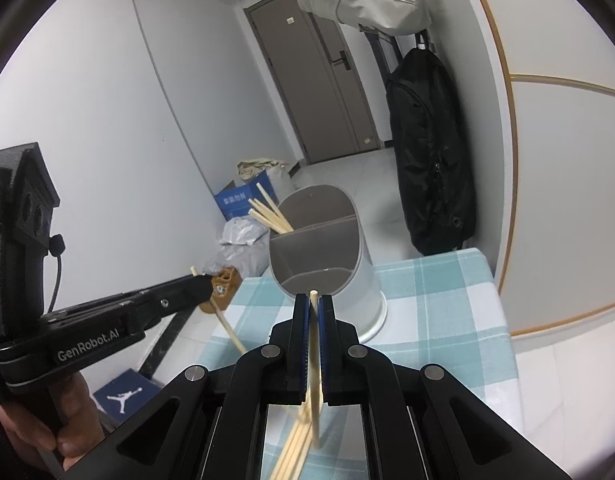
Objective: Organize utensils
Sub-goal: 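Raise both held chopsticks and carry them over the utensil holder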
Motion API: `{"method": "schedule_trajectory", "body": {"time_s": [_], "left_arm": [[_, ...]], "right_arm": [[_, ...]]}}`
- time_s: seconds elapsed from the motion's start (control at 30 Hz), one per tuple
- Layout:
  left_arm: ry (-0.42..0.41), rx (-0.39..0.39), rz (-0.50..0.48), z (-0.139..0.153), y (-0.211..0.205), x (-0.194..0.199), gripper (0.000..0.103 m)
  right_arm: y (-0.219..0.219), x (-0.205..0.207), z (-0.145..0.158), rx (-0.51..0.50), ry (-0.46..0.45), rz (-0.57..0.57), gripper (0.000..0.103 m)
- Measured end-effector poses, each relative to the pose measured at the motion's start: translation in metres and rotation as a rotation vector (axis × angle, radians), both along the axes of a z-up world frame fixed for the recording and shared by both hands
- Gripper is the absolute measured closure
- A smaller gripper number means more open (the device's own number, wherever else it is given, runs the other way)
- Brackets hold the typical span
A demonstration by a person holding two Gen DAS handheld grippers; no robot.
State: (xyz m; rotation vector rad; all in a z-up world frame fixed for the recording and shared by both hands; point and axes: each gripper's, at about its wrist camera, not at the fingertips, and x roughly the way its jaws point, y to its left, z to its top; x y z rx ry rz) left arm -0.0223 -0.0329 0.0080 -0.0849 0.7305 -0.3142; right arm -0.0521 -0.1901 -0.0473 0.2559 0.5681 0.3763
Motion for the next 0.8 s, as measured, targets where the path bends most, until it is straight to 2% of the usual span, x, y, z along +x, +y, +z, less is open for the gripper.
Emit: {"method": "schedule_trajectory", "body": {"time_s": [0.3,0.8], "left_arm": [[-0.032,-0.001,-0.001,0.02,-0.007,0.01,0.102],[-0.041,-0.082,-0.011,0.056,0.0,0.048,0.102]], "right_arm": [[-0.011,0.005,0.017,0.015,-0.034,-0.023,0.099],[-0.024,0.036,0.068,0.023,-0.103,-0.039,0.099]]}}
